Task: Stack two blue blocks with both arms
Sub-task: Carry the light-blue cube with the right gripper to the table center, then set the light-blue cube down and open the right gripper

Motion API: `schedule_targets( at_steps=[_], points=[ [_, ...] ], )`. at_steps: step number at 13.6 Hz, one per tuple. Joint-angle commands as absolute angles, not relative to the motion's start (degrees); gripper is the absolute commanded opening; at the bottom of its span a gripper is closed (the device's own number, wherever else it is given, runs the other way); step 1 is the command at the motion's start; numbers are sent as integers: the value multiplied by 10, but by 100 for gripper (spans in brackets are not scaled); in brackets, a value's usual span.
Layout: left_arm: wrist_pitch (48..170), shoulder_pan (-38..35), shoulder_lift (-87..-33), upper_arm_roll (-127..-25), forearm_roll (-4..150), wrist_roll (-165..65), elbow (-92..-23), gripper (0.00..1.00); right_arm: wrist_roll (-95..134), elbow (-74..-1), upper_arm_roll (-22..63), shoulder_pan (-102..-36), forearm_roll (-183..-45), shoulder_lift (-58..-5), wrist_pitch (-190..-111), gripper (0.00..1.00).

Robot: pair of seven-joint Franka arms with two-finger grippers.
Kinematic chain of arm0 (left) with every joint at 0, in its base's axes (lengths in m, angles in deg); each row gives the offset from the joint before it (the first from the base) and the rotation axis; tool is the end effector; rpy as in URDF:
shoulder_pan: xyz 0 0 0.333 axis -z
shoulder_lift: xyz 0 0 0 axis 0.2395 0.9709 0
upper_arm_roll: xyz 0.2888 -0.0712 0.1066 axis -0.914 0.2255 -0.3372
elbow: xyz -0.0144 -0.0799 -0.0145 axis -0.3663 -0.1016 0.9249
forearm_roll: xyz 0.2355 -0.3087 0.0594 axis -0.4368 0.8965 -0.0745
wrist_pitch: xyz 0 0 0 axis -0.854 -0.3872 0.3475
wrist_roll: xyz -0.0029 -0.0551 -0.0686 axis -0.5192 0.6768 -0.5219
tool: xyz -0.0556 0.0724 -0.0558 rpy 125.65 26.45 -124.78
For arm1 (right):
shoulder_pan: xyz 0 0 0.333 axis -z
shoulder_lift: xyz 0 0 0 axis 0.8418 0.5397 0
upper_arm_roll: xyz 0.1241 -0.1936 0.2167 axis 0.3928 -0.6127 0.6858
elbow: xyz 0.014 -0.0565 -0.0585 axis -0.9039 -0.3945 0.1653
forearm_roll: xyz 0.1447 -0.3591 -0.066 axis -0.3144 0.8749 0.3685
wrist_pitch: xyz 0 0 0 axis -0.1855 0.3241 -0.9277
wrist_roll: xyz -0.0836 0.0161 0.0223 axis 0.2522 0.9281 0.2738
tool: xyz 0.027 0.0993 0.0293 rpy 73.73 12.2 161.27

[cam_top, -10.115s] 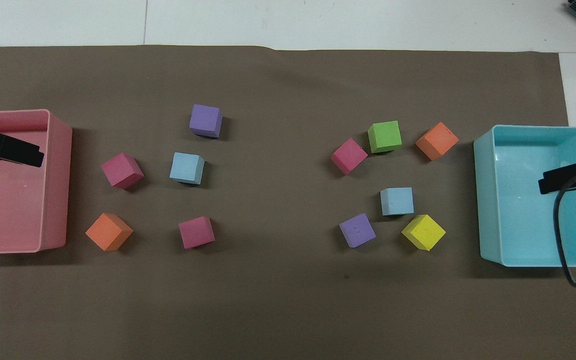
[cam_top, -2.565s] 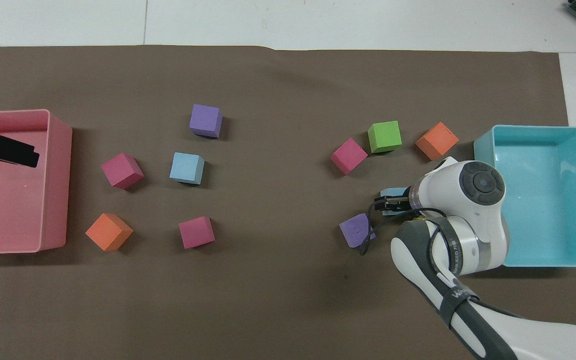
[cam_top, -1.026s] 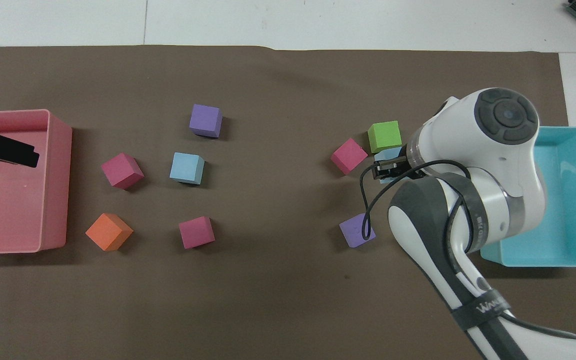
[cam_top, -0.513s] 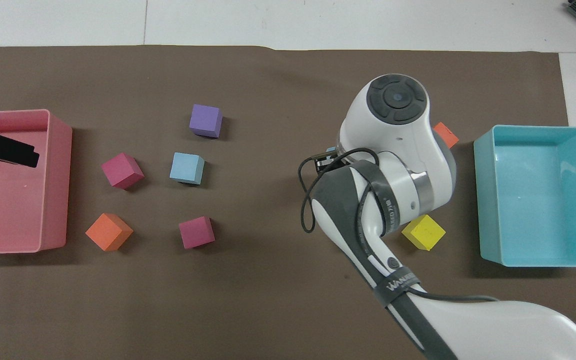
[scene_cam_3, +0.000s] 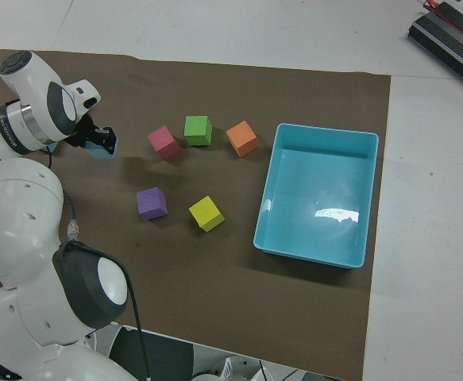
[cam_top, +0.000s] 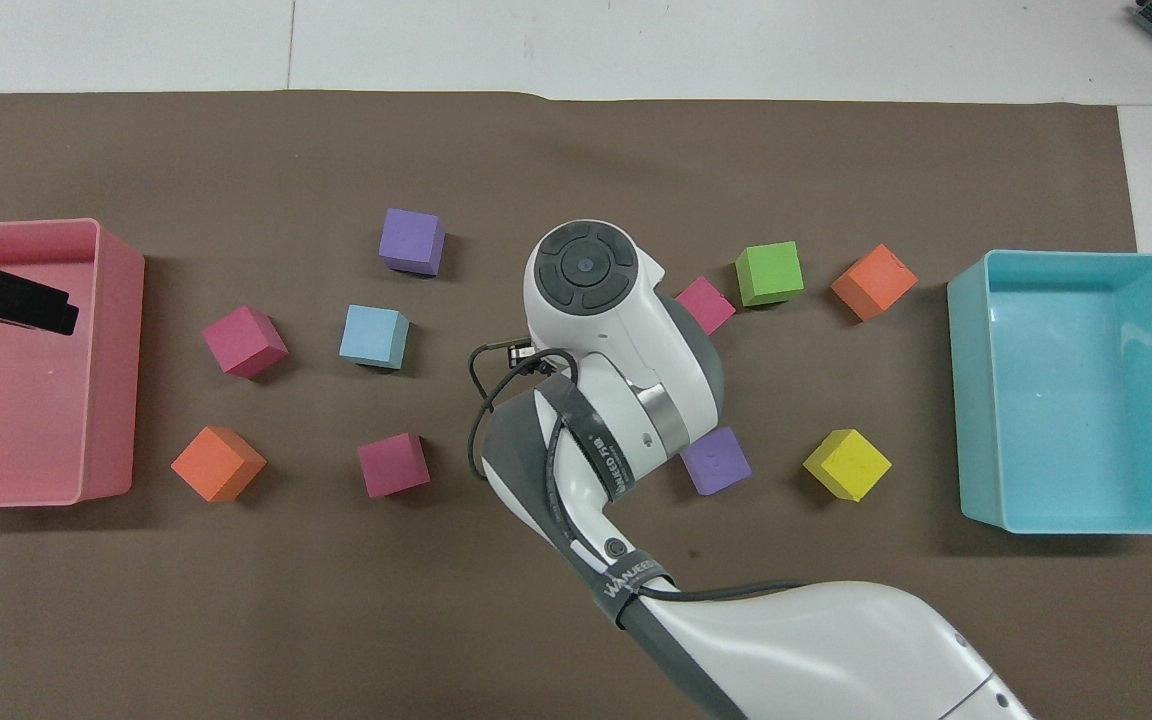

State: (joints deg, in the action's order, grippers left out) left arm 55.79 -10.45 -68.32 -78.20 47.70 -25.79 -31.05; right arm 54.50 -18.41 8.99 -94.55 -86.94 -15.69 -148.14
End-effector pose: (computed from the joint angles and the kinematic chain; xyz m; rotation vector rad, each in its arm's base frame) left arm 0.5549 -0.0432 0.6609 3.1199 -0.3598 0.0227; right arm 0.5817 0.3934 0.3636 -3.1287 -0.1555 0.0306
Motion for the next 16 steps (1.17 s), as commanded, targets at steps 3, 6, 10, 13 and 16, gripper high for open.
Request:
schedule_targets(
  at_steps=[3, 6, 10, 13, 16],
  points=[
    [553, -110, -693, -780, 480, -253, -319, 100, 555, -210, 91, -961, -882, -146, -1544, 0],
    [553, -110, -694, -780, 480, -253, -319, 100, 556, -242, 91, -970, -884, -147, -1577, 0],
    [553, -110, -693, -780, 480, -253, -319, 100, 564, -264, 91, -976, -884, -151, -1581, 0],
    [553, -110, -694, -780, 480, -253, -319, 100, 579, -268, 91, -978, -884, -152, -1579, 0],
    [553, -110, -693, -780, 480, -253, -319, 100, 576, -278, 90, -978, -883, -156, -1582, 0]
  ],
)
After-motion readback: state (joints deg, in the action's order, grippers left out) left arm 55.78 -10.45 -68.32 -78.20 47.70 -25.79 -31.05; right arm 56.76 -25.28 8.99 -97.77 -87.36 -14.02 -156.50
